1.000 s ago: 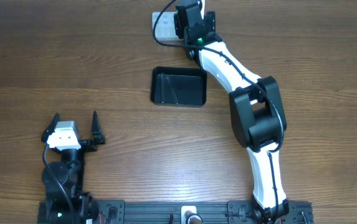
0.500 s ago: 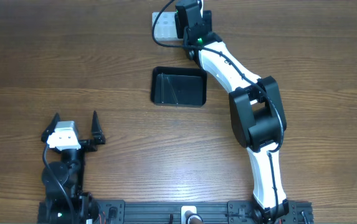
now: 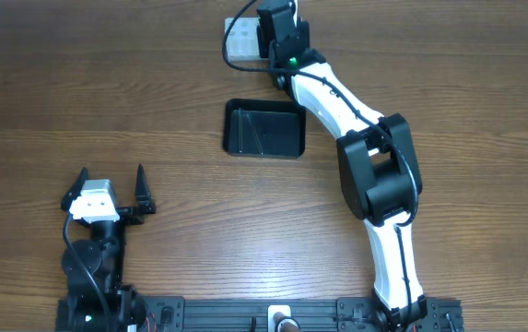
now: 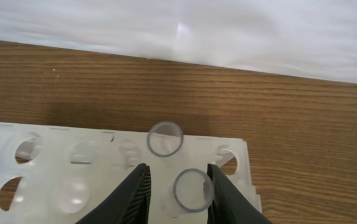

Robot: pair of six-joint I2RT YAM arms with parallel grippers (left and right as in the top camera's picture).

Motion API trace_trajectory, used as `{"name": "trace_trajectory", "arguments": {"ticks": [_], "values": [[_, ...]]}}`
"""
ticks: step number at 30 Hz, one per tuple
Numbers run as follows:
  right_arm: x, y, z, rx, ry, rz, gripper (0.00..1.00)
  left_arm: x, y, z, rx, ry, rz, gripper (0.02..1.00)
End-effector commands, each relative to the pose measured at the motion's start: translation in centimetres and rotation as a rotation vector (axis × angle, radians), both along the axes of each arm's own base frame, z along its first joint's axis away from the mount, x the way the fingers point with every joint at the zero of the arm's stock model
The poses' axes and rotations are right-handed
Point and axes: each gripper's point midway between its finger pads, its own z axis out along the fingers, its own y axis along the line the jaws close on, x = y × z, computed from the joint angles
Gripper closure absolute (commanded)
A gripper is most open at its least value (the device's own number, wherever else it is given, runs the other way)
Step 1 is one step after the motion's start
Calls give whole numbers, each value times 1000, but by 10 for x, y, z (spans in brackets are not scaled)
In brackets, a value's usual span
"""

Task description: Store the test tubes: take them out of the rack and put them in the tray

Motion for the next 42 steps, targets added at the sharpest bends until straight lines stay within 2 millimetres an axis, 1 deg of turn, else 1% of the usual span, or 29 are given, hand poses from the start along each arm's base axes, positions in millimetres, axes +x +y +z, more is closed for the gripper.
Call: {"name": "trace_trajectory", "arguments": {"ticks": [1,5,12,24,28,30,36,42], "values": [[3,9,3,10,-13,11,733,0,-1,-1,14,-1,-10,20],[3,10,3,10,-14,12,807,0,-1,-1,14,-1,-10,20],[3,10,3,10,-14,12,829,0,-1,-1,14,-1,-10,20],[5,11,11,18,-37,10,884,0,-1,-1,14,-1,-10,23],[4,11,20,24,-50,10,895,0,-1,-1,14,-1,-10,20],[3,11,24,26,-53,11,923,0,-1,-1,14,-1,-10,20],[1,11,51,28,-94,6,936,0,-1,-1,14,-1,-10,20],[-5,16,77,35,-131,21,958,0,-1,-1,14,-1,-10,20]]}}
